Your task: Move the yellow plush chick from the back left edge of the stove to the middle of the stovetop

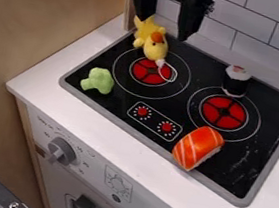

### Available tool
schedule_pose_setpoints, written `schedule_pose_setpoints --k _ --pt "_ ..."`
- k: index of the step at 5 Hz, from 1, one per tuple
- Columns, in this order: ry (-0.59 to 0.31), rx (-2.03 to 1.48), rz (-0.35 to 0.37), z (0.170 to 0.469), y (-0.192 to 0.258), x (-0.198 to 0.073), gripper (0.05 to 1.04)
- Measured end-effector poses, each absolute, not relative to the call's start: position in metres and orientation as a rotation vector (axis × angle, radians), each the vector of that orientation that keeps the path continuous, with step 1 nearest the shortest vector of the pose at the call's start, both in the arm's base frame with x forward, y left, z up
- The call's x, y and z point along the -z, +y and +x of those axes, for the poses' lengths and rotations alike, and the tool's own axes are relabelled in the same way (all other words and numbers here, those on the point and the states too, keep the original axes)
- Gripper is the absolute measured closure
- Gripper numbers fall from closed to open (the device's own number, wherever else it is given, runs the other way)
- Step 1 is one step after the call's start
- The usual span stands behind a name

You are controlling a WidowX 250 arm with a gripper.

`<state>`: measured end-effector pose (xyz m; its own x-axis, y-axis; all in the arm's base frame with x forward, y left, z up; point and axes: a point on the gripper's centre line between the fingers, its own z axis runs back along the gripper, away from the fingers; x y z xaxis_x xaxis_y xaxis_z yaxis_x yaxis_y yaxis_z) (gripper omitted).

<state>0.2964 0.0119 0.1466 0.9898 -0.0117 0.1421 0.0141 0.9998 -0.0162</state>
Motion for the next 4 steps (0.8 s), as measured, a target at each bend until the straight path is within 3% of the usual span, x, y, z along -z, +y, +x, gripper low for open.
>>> schedule_pose_setpoints --k 2,4 --pt "-0.089 -0.023 -0.009 0.296 0.014 -0.129 0.084" --pt "-0.240 -0.166 0.080 0.325 0.030 -0.120 0.084"
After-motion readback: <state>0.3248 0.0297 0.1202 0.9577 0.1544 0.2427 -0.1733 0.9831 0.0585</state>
